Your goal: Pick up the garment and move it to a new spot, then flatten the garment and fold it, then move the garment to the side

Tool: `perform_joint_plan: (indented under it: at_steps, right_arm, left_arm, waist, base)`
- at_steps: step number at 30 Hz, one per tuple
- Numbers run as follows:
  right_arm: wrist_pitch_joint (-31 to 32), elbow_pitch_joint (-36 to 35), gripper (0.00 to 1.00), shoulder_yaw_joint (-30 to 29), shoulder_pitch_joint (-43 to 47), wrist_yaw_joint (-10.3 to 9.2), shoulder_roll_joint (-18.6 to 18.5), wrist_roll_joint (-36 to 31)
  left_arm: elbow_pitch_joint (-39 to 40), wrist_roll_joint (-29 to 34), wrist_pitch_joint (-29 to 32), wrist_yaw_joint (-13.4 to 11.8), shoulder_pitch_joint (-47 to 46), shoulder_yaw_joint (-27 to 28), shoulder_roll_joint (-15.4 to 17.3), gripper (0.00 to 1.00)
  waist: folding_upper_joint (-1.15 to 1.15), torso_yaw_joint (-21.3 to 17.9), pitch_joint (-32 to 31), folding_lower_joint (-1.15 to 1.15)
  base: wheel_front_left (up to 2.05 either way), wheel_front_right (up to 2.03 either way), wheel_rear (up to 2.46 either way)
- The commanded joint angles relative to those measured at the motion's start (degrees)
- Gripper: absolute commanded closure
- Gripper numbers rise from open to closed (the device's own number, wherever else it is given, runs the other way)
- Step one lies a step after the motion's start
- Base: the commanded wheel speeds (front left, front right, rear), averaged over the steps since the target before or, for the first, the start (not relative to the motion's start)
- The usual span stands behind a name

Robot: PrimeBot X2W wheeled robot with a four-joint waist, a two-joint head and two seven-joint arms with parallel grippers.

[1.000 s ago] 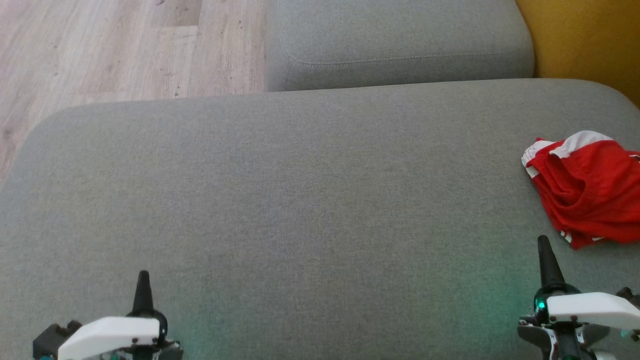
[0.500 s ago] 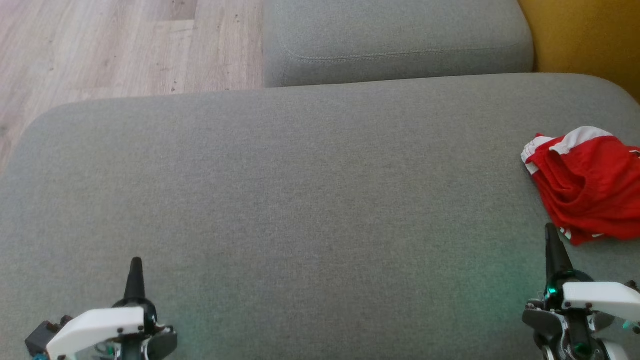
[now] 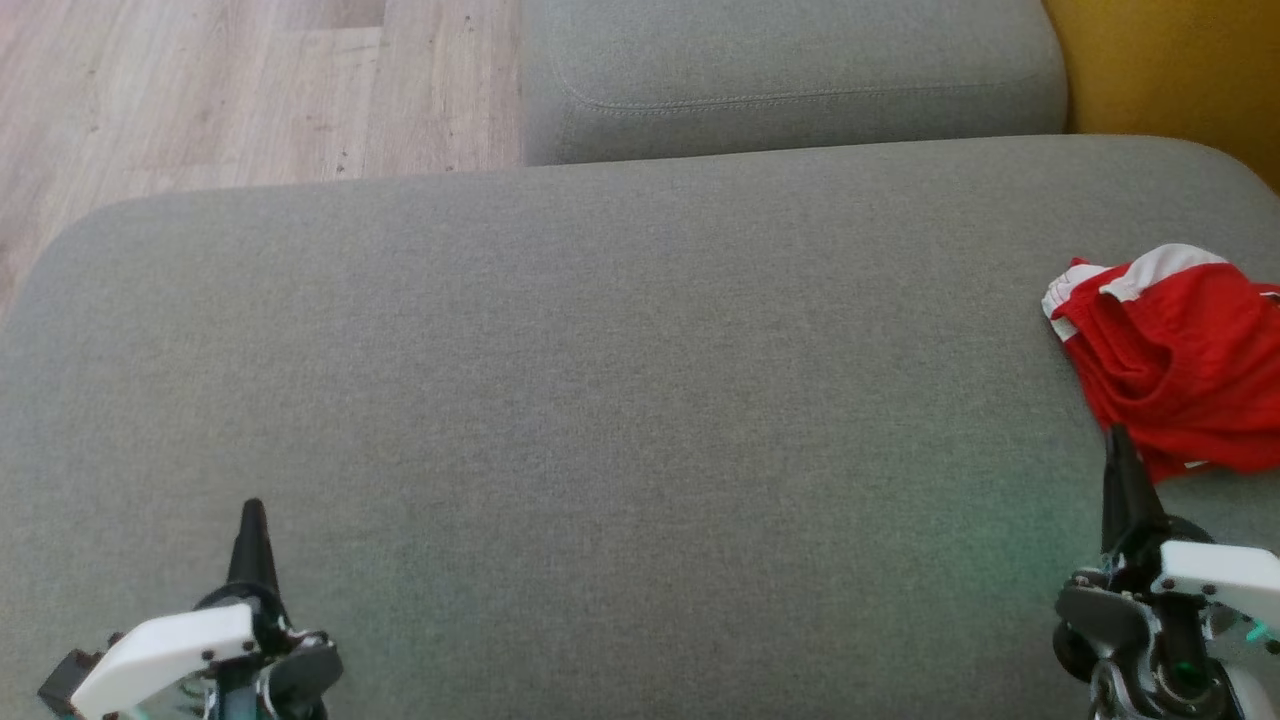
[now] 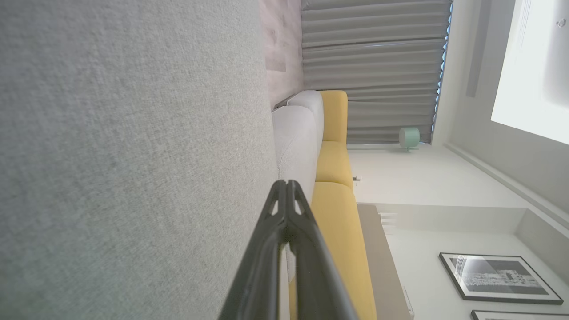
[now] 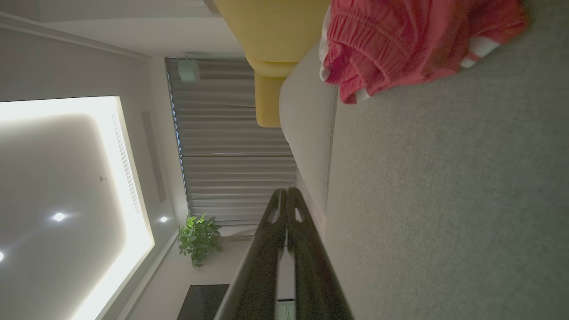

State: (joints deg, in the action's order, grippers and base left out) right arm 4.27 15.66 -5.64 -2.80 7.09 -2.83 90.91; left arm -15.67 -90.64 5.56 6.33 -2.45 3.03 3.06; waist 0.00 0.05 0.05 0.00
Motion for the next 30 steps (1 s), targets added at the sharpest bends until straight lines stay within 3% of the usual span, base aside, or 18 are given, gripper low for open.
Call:
perform_joint_plan:
  at_steps: [1,30]
  right_arm:
    - [0.72,-1.76,1.00,0.92,-3.07,0.39,-1.29,1.94]
    - [1.26,-1.70,1.00,0.32,-3.27,0.40,-0.93,2.25]
  left_arm:
    - [1.62,-1.26,0.53,0.94,-3.61,2.91,0.18,1.00]
    - [1.62,-1.65,0.80,1.15,-3.73,3.34,-0.03,1.00]
  waist:
    - [0.00,-0.03,0.07,0.00]
    - [0.00,-0.05,0.12,0.00]
  base:
    - [0.00,0.00,0.00]
    - [0.00,0.00,0.00]
